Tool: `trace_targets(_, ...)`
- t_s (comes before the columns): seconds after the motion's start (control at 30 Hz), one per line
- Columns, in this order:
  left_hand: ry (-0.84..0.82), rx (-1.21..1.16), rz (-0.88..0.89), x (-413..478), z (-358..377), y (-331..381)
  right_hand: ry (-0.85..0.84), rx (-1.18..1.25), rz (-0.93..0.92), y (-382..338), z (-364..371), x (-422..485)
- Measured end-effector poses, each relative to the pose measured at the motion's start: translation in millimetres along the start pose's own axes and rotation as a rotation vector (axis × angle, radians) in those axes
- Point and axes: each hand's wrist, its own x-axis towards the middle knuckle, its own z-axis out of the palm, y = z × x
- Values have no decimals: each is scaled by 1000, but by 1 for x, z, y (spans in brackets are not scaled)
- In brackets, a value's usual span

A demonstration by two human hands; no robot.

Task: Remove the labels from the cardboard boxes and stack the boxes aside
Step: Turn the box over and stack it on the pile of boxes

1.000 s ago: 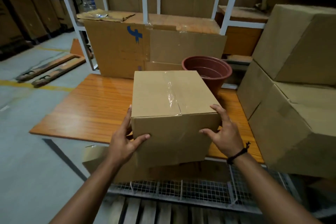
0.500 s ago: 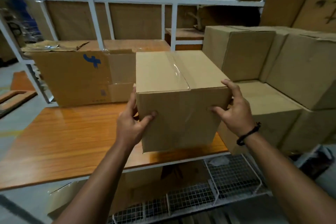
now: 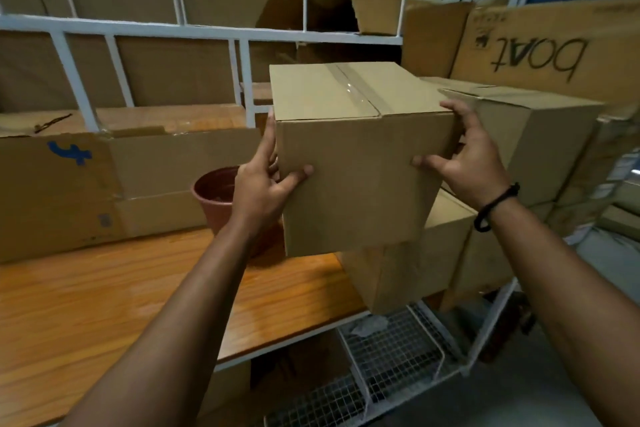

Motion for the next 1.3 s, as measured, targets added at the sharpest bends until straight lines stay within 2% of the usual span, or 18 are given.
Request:
trace_targets(0.2, -77, 50, -32, 26, 99, -7, -13, -47, 61, 83, -46, 35)
trace_targets(0.4, -39, 121, -32, 48, 174, -10, -70, -40, 72, 150, -73, 73)
trace_targets(0.5, 4, 182, -36, 55, 198, -13, -82, -101, 87, 170, -76, 85)
trace_targets(0.6, 12, 246, -30, 56, 219, -13, -11, -297, 130, 173, -70, 88)
trace_targets(0.73, 35, 331, 35, 50, 232, -20, 132, -574, -38, 165, -58, 77)
trace_targets(0.87, -22, 266, 4, 35, 238, -46, -19, -520, -138, 167, -42, 70)
trace_targets(1.0, -70, 211, -87, 34, 248, -52, -74, -476, -116, 171, -32, 74)
trace_targets(1.17, -101, 265, -97, 40, 246, -52, -72, -511, -88, 173, -28, 79)
trace_targets(1.3, -191, 358, -120, 41, 236, -49, -67, -457, -66, 170, -22, 76)
